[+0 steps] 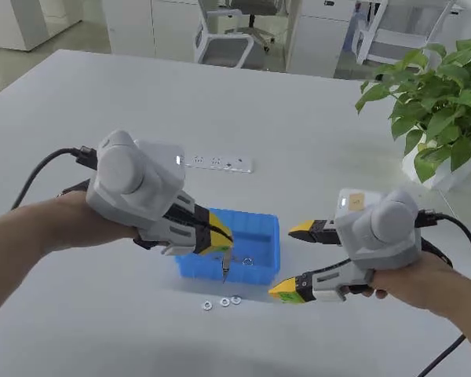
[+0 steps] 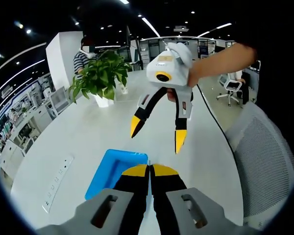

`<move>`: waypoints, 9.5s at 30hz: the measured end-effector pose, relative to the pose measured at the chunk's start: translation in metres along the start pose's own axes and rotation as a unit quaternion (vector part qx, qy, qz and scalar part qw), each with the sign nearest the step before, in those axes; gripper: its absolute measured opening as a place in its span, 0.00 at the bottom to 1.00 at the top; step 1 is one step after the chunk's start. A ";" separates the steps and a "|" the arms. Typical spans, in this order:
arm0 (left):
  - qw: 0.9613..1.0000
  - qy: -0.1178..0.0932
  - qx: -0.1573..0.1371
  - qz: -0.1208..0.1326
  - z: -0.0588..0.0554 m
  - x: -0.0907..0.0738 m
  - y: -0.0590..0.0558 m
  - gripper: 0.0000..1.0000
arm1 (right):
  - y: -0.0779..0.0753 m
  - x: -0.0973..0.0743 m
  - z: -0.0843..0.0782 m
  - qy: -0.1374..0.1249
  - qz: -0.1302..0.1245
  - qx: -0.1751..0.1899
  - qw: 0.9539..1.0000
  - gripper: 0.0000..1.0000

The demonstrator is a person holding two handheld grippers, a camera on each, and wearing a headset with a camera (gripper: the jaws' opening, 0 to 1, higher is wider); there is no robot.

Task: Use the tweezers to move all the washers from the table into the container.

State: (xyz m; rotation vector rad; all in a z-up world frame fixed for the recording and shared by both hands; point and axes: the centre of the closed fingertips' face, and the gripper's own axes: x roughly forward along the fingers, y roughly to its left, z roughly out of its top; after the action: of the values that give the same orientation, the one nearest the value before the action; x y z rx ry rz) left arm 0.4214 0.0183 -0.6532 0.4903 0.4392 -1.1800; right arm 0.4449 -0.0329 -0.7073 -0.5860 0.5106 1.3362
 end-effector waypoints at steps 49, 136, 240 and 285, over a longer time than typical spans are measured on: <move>0.999 0.022 -0.033 -0.004 -0.039 0.010 -0.017 0.05 | 0.028 0.004 -0.024 0.012 0.005 0.023 1.000 0.68; 0.998 0.039 -0.027 -0.048 -0.040 0.009 -0.023 0.05 | 0.063 0.101 0.015 0.033 0.148 -0.131 0.980 0.08; 0.978 -0.043 -0.184 0.087 -0.051 -0.042 -0.029 0.99 | -0.017 0.133 0.042 0.036 0.144 -0.164 0.975 0.09; 0.986 -0.025 -0.127 0.101 -0.049 -0.001 0.058 0.26 | -0.015 0.134 0.036 0.027 0.157 -0.158 0.974 0.09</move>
State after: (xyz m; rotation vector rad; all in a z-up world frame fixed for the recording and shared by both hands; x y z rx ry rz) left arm 0.4722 0.0643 -0.6850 0.2767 0.4769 -0.9235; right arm 0.4820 0.0878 -0.7657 -0.8291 0.4492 1.7252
